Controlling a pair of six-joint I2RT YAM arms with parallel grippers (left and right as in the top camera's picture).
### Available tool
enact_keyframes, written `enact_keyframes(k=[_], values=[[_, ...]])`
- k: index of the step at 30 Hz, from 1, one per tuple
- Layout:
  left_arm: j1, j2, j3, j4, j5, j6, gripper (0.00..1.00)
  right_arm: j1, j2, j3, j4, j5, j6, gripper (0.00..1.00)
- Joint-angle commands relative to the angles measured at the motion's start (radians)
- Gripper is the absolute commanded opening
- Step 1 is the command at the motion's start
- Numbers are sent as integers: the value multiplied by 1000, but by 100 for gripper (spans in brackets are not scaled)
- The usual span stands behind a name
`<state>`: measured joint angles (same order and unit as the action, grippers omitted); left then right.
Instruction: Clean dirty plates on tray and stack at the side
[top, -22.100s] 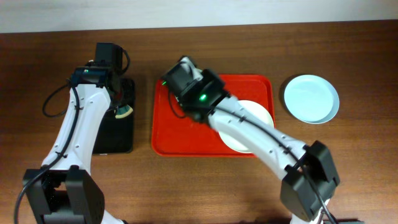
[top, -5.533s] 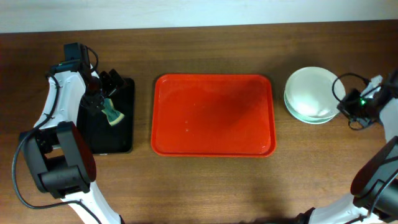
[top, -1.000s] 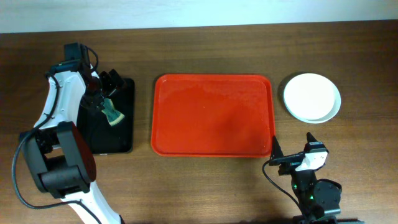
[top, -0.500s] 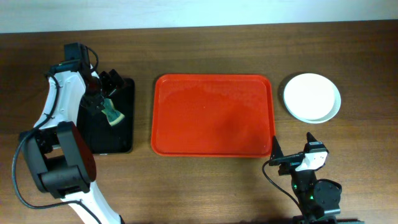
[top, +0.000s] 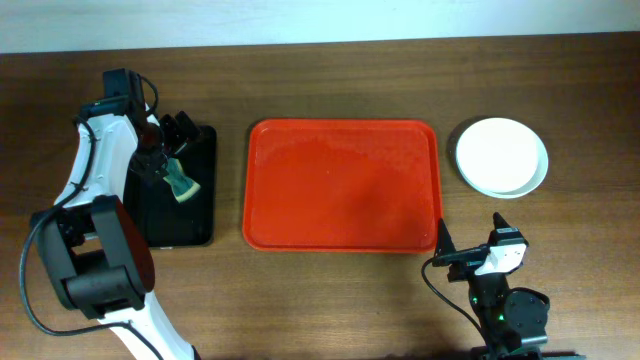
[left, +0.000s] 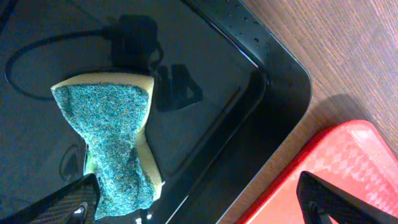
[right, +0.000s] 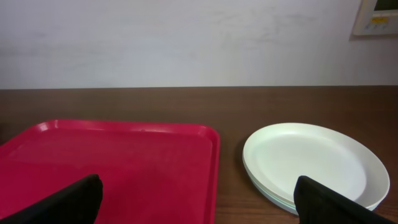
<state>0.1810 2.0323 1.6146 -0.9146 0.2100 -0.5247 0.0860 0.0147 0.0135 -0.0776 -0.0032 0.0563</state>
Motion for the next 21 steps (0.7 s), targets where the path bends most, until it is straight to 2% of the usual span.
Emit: enact_keyframes(k=[1,6,11,13,15,21], values=[[9,-51,16,-7,3,2,99,5,-11,-8,-3,8,0,99],[5,-164,-4,-6,-5,3,99,5,-11,-8,-3,8,0,99],[-42,-357,-111,14,-173,17,99,5,-11,-8,-3,8,0,98],[-77,-468,-208,88,-192,129,99,5,-11,-8,-3,8,0,99],[-124,-614,-356,224,-188,241,99,5,-11,-8,-3,8,0,98],[-214,-972,-704,452,-189,476,99,5,-11,-8,-3,8,0,98]])
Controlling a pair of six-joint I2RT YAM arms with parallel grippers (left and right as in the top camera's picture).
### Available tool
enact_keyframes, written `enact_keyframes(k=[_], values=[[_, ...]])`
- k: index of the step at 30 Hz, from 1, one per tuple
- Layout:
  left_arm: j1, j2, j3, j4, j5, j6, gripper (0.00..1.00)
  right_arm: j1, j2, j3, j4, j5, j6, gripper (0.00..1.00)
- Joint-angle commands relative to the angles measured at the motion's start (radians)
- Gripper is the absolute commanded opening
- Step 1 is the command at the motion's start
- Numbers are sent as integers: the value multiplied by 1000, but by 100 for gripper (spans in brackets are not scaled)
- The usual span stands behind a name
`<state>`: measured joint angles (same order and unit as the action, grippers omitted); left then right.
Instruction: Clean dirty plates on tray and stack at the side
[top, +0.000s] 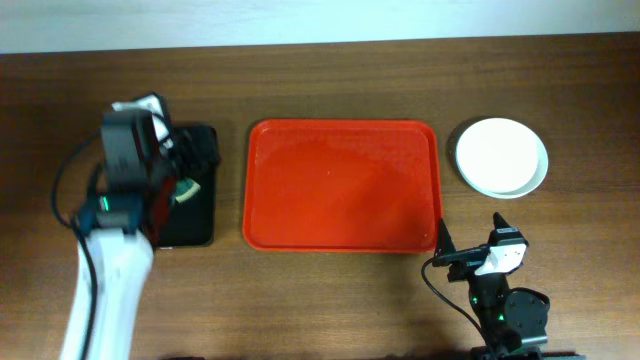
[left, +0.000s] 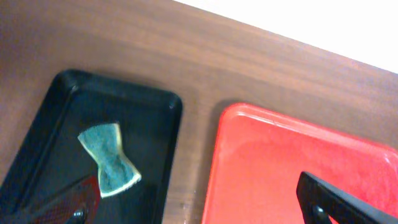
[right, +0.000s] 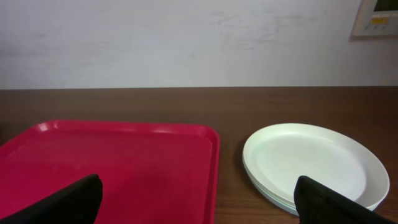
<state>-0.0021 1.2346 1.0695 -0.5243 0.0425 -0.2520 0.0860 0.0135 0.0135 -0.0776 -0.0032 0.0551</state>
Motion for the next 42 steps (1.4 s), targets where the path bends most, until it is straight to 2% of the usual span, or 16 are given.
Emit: enact_keyframes(k=[1,6,9,16,24,27,34,42], values=[[-36,-229,-205,79,-22,209,99,5,-10,-8,-3,8,1,98],[-36,-637,-453,80,-24,209,99,5,-10,-8,-3,8,1,98],[-36,-798,-507,66,-24,209,99,5,-10,-8,-3,8,1,98],[-36,-891,-552,-29,-10,208,99,5,-10,-8,-3,8,1,99],[45,-1075,-694,-22,-10,209,99,5,-10,-8,-3,8,1,99],[50,-1136,-768,46,-8,208,99,5,-10,-8,-3,8,1,99],[50,-1223,-927,342,100,208,99,5,-10,-8,-3,8,1,99],[37,-1229,-1055,568,127,208,99,5,-10,-8,-3,8,1,98]])
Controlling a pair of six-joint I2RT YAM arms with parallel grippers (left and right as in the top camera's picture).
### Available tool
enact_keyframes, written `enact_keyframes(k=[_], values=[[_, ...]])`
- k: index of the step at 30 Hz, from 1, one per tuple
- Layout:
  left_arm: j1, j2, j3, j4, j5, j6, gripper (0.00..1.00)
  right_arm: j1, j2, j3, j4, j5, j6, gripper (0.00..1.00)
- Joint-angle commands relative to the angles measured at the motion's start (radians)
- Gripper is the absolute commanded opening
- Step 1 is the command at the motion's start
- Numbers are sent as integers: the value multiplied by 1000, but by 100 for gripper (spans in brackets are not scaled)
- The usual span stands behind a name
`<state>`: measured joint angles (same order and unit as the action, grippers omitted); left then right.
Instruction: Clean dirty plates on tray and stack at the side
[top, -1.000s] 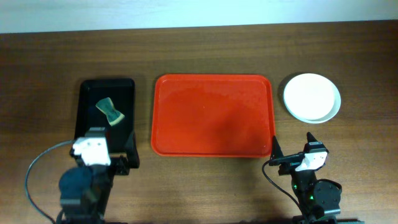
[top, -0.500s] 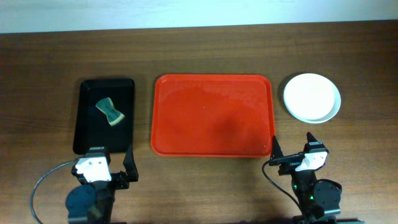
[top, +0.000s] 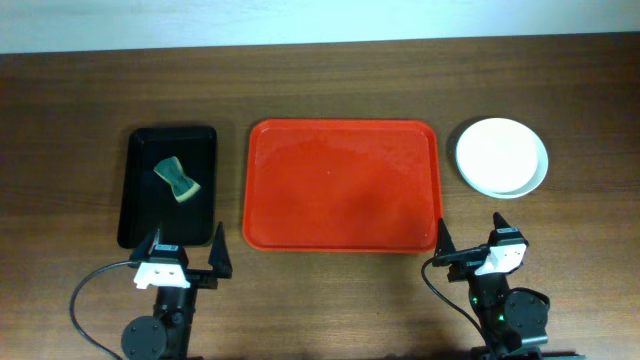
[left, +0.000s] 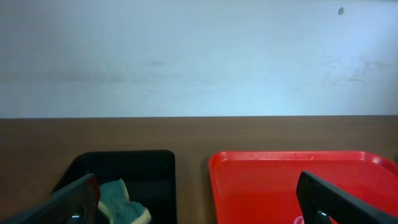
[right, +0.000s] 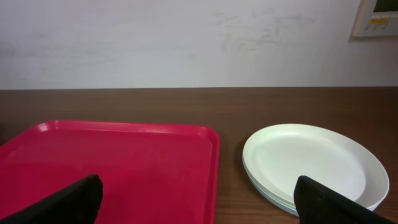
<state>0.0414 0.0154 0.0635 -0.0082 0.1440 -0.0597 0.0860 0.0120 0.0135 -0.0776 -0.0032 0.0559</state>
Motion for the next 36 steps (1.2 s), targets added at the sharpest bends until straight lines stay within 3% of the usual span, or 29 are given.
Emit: enact_keyframes(k=[1,11,21,36], values=[[-7,-10,-55,56,24,16,99,5,-8,-8,-3,8,0,99],[-7,-11,-55,-71,-100,17,99,5,-8,-8,-3,8,0,99],[-7,-11,-55,-74,-108,100,99,5,-8,-8,-3,8,0,99],[-7,-10,-55,-72,-108,99,99,5,-8,-8,-3,8,0,99]])
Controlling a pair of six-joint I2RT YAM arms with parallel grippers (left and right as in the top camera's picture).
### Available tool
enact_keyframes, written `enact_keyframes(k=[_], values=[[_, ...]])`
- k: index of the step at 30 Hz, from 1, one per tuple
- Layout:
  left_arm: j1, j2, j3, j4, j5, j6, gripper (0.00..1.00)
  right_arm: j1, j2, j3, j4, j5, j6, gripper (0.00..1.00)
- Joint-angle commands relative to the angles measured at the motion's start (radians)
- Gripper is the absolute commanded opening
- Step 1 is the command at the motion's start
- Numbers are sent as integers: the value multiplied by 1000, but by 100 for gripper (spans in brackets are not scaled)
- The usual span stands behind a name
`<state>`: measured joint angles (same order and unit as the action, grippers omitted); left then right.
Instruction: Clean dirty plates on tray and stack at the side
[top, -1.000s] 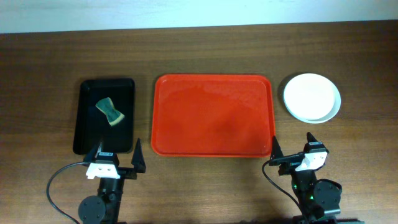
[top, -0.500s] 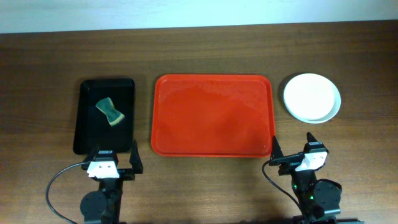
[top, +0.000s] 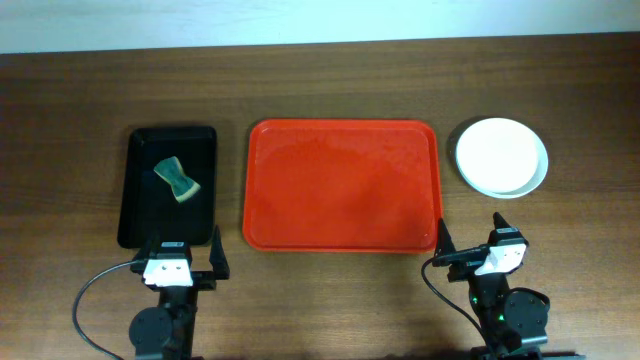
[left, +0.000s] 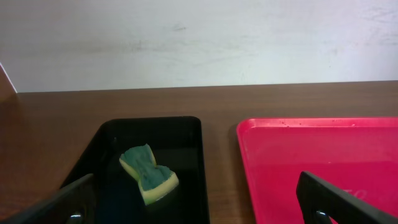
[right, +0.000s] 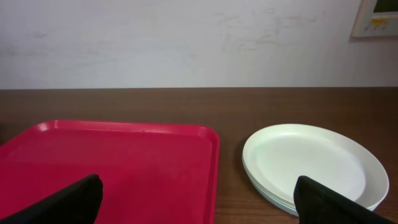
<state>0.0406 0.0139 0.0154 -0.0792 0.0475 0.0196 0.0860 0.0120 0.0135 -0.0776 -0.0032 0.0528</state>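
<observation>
The red tray (top: 340, 185) lies mid-table with no plate on it, and it also shows in the right wrist view (right: 112, 162). A stack of white plates (top: 502, 156) sits to its right on the wood (right: 314, 160). A green-and-yellow sponge (left: 148, 174) lies in the black tray (top: 168, 215) at the left. My left gripper (top: 185, 255) rests open at the front left, short of the black tray. My right gripper (top: 470, 240) rests open at the front right, short of the red tray's corner. Both hold nothing.
A white wall runs behind the far table edge in both wrist views. Bare wood separates the black tray from the red tray (left: 323, 162) and the red tray from the plates.
The left arm has shifted slightly at the front left. Its camera now takes in more of the black tray and the whole sponge. The right arm, plates and trays have not moved.
My left gripper was open low over the sponge in the black tray. Then it was higher above that tray, with the sponge left lying there. Then it was back at the front left, where it stays. The right gripper stayed open and still throughout.
</observation>
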Motion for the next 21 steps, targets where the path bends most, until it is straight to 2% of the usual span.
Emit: enact_keyframes(k=[1,16,21], values=[[-6,-9,-7,-1,-11,20,99,5,-8,-8,-3,8,3,98],[-6,-9,-7,-1,-10,19,99,5,-8,-8,-3,8,3,98],[-14,-9,-6,2,30,-9,99,5,-8,-8,-3,8,3,99]])
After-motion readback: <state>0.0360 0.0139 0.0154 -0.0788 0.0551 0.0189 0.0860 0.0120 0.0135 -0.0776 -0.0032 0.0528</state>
